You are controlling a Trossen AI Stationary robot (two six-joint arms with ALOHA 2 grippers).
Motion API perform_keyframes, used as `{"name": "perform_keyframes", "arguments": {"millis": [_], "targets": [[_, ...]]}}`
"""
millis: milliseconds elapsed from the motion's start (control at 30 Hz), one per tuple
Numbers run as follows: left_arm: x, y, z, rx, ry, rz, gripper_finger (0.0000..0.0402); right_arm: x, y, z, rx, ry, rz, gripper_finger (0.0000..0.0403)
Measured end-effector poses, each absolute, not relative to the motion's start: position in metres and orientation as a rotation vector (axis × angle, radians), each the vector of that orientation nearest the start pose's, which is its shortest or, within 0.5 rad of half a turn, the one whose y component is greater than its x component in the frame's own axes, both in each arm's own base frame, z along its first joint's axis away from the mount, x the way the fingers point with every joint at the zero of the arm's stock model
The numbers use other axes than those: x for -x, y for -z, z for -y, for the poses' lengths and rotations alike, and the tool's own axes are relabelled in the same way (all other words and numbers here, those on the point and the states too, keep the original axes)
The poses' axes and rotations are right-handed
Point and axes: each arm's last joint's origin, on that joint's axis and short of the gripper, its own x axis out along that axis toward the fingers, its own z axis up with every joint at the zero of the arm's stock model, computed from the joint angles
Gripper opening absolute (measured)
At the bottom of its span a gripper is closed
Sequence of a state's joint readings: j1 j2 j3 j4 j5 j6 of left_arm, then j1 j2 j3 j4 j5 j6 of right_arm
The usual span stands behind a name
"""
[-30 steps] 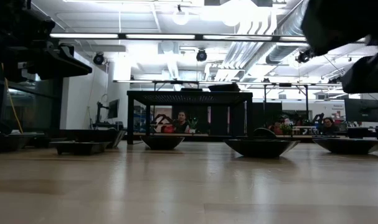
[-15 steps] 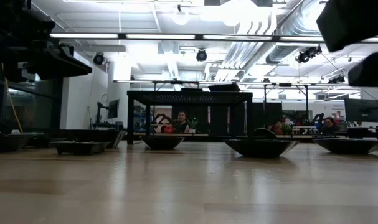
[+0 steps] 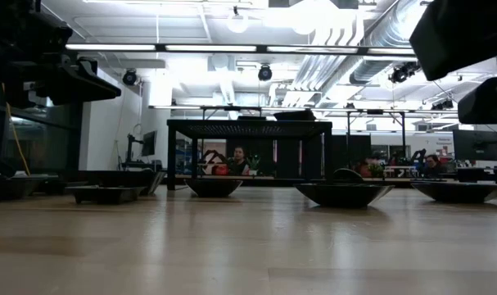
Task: Pick & Place Mini shaped plates
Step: Stack the black square plate on top of the black square plate on the shelf
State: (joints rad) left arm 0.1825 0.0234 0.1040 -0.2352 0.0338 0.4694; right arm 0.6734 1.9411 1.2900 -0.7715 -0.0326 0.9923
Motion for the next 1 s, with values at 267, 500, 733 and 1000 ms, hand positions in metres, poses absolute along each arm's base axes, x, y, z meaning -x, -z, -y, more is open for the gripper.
{"name": "perform_keyframes", "arguments": {"millis": [267, 500, 733, 1000], "targets": [[-0.09, -0.174, -0.016, -0.451, -0.11, -0.186, 0.008, -0.286, -0.147, -0.225, -0.355, 0.149, -1.474, 0.0141], [-0.09, -0.174, -0.016, -0.451, -0.11, -0.186, 0.008, -0.286, -0.147, -0.224, -0.36, 0.159, -1.48, 0.0099], [-0.09, -0.174, -0.016, -0.451, -0.11, -0.186, 0.008, -0.286, -0.147, -0.224, -0.36, 0.158, -1.482, 0.0025], [-0.09, -0.174, -0.016, -0.451, -0.11, -0.186, 0.008, -0.286, -0.157, -0.224, -0.333, 0.176, -1.493, 0.001]]}}
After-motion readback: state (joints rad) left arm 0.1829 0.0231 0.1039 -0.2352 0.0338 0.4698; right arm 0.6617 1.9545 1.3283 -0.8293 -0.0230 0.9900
